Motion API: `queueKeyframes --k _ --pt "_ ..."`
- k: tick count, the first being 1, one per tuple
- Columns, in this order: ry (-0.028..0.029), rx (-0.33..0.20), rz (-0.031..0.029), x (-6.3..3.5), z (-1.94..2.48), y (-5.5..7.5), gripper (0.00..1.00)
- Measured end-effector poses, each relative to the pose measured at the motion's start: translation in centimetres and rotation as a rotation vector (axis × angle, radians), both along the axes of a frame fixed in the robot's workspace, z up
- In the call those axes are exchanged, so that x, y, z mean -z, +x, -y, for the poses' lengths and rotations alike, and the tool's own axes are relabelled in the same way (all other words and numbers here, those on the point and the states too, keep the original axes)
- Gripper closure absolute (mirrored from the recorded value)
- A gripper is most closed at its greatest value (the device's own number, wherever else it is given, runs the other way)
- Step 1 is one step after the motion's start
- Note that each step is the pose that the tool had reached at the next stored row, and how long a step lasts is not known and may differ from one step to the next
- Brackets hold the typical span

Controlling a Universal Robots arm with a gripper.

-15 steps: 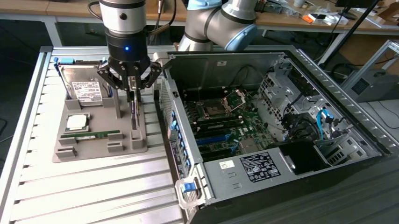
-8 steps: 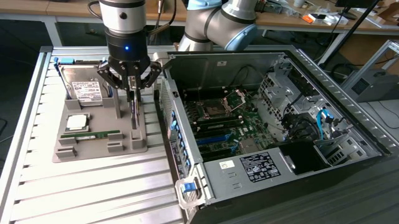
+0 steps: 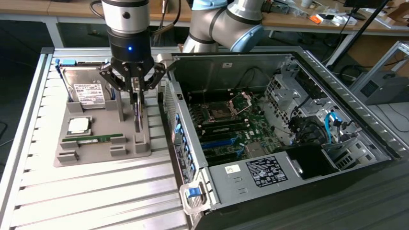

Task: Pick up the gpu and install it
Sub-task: 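Pick up the gpu and move the gpu toward the slot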

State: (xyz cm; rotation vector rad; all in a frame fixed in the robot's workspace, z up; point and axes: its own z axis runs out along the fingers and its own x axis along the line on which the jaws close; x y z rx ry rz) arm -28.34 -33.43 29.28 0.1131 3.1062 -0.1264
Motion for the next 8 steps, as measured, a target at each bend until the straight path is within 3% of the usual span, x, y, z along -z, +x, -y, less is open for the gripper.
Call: queueKeyframes --k 8 --pt "0.0 0.0 0.0 -0.17 0.0 0.0 0.73"
